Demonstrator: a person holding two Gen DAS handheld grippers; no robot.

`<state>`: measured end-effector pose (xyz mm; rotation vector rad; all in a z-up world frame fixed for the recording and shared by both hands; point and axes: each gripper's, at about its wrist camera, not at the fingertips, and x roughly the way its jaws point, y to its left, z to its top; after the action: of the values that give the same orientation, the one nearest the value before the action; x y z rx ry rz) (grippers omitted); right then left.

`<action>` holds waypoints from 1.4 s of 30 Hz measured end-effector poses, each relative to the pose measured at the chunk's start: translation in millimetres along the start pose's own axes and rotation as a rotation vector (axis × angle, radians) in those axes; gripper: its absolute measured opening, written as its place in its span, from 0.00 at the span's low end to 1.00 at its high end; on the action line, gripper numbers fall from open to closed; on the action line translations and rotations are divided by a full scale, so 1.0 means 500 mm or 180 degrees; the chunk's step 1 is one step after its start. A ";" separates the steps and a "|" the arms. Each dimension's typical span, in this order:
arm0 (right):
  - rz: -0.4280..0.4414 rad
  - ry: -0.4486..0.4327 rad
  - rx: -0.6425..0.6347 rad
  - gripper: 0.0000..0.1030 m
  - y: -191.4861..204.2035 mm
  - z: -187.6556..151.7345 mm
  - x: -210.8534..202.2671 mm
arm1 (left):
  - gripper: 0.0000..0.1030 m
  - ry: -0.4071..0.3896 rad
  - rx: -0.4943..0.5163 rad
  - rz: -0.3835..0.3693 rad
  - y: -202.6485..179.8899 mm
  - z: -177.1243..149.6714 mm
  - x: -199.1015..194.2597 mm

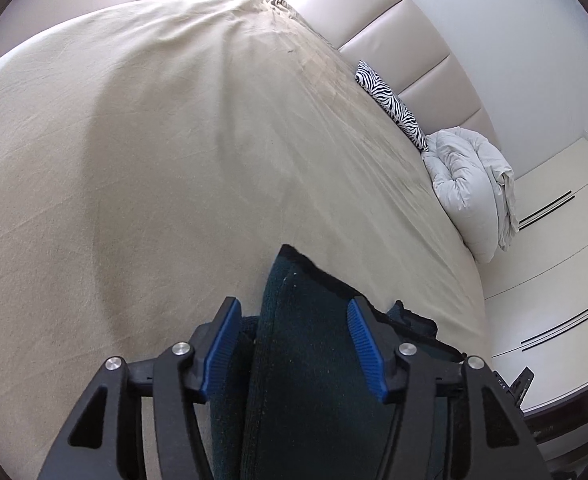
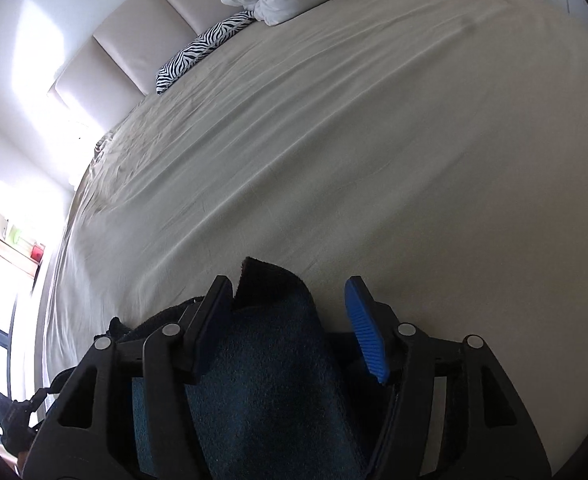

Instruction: Fold small clothes

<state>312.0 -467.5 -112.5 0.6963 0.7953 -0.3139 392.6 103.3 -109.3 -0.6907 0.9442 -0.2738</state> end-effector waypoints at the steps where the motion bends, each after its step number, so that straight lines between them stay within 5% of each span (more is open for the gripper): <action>1: 0.0010 0.0012 0.0013 0.56 -0.003 -0.001 -0.007 | 0.56 0.0004 0.0011 -0.0023 -0.001 -0.007 -0.008; 11: 0.0039 0.0034 -0.0552 0.56 -0.014 -0.114 -0.161 | 0.56 0.0025 0.0452 0.0096 -0.018 -0.148 -0.089; 22: -0.0018 0.0179 -0.0556 0.54 -0.134 -0.230 -0.252 | 0.56 -0.0055 0.1063 0.0412 -0.038 -0.261 -0.112; 29: -0.0195 0.0196 -0.0825 0.31 -0.129 -0.267 -0.254 | 0.43 -0.0104 0.1020 0.0454 -0.010 -0.272 -0.121; 37: -0.0279 0.0113 -0.0989 0.11 -0.115 -0.283 -0.286 | 0.43 -0.0133 0.0975 0.0510 0.001 -0.282 -0.127; 42: -0.0315 0.0145 -0.1020 0.06 -0.113 -0.282 -0.288 | 0.18 -0.0187 0.0982 0.0621 0.008 -0.285 -0.134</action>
<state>110.5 -413.1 -101.1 0.3650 0.9009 -0.2529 237.6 79.8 -124.6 -0.3192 0.8824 -0.2189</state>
